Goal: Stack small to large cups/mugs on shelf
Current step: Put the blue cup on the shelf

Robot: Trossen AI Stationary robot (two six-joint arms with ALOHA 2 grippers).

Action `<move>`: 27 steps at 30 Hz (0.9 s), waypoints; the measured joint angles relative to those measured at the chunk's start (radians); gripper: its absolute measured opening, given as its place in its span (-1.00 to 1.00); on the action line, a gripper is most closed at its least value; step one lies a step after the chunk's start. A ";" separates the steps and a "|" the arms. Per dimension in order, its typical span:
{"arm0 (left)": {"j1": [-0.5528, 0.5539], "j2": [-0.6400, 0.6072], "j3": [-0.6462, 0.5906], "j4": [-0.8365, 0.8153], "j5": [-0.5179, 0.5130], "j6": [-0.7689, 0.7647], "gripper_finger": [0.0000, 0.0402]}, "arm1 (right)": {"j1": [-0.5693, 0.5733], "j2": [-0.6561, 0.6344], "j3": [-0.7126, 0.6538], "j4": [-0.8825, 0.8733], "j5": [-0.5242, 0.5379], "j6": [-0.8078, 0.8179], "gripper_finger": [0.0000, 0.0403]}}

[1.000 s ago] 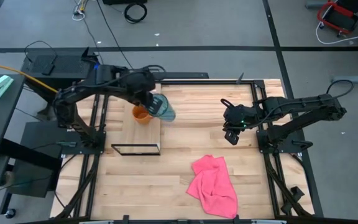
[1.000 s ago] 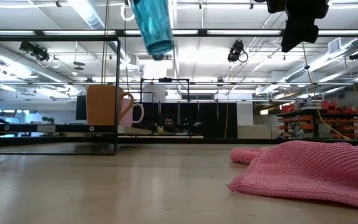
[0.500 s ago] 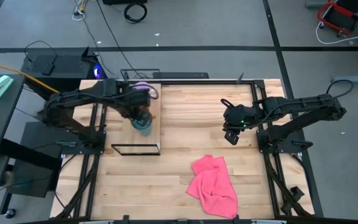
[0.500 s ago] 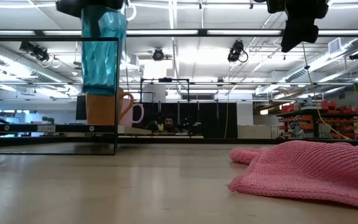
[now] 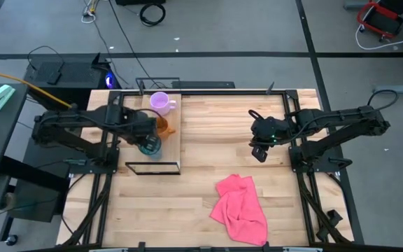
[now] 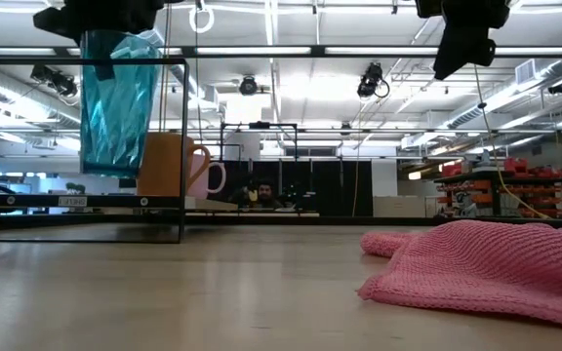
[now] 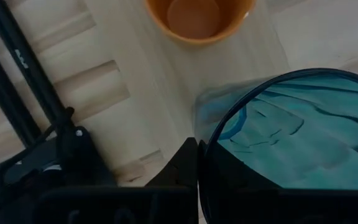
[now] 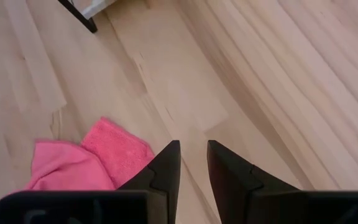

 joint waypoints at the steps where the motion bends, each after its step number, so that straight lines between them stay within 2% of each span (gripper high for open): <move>1: -0.006 -0.003 -0.013 0.011 0.000 -0.001 -0.94 | 0.000 0.000 0.000 0.004 0.000 0.000 -0.57; 8: -0.024 -0.001 -0.067 0.108 -0.001 -0.002 -0.93 | 0.000 0.000 0.000 0.012 0.000 0.000 -0.57; 16: -0.027 -0.003 -0.116 0.132 0.000 -0.023 -0.94 | 0.000 0.000 0.000 0.011 0.000 0.001 -0.57; 27: -0.028 -0.004 -0.118 0.147 0.000 -0.024 -0.88 | 0.000 0.000 0.000 0.011 0.000 -0.001 -0.57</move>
